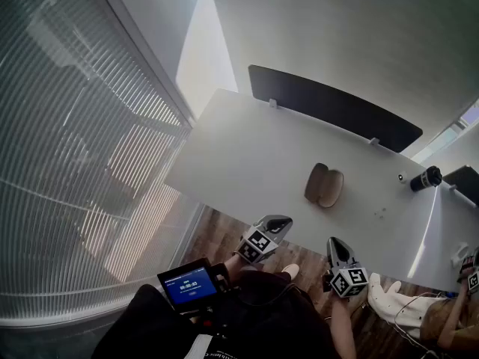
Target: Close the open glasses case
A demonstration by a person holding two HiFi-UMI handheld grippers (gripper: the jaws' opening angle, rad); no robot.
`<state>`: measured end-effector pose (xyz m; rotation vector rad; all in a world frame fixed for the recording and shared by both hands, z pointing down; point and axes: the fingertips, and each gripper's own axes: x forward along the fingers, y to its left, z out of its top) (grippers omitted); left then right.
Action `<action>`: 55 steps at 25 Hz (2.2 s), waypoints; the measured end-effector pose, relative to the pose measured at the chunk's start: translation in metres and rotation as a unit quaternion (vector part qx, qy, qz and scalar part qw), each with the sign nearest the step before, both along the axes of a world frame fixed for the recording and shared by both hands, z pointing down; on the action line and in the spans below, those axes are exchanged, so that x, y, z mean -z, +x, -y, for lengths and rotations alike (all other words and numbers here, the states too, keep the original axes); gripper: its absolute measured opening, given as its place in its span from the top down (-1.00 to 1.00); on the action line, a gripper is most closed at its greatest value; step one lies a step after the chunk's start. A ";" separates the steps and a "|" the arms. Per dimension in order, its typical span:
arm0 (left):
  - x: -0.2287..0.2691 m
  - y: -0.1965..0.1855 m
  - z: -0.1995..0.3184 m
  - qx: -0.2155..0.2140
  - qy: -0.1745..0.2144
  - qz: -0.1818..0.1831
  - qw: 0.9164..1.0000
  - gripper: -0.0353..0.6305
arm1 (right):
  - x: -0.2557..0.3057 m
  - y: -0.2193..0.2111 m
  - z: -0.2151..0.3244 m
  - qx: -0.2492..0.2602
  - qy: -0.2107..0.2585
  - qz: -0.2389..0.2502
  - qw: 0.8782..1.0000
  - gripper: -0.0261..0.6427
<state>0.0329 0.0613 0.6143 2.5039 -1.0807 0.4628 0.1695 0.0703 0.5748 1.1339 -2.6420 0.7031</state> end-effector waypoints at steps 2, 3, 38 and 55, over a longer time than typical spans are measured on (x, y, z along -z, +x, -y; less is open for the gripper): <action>0.011 0.007 0.010 -0.019 0.011 0.000 1.000 0.88 | 0.010 0.005 0.006 -0.012 0.008 -0.009 1.000 0.91; 0.015 0.009 0.013 -0.025 0.016 0.001 1.000 0.88 | 0.012 0.007 0.009 -0.018 0.008 -0.013 1.000 0.91; -0.003 -0.016 0.078 0.082 0.034 0.029 0.996 0.88 | -0.024 0.040 0.083 -0.050 -0.044 -0.022 0.998 0.91; -0.065 -0.011 0.156 0.046 -0.091 0.039 0.994 0.77 | -0.040 0.033 0.141 -0.062 -0.081 -0.031 0.994 0.91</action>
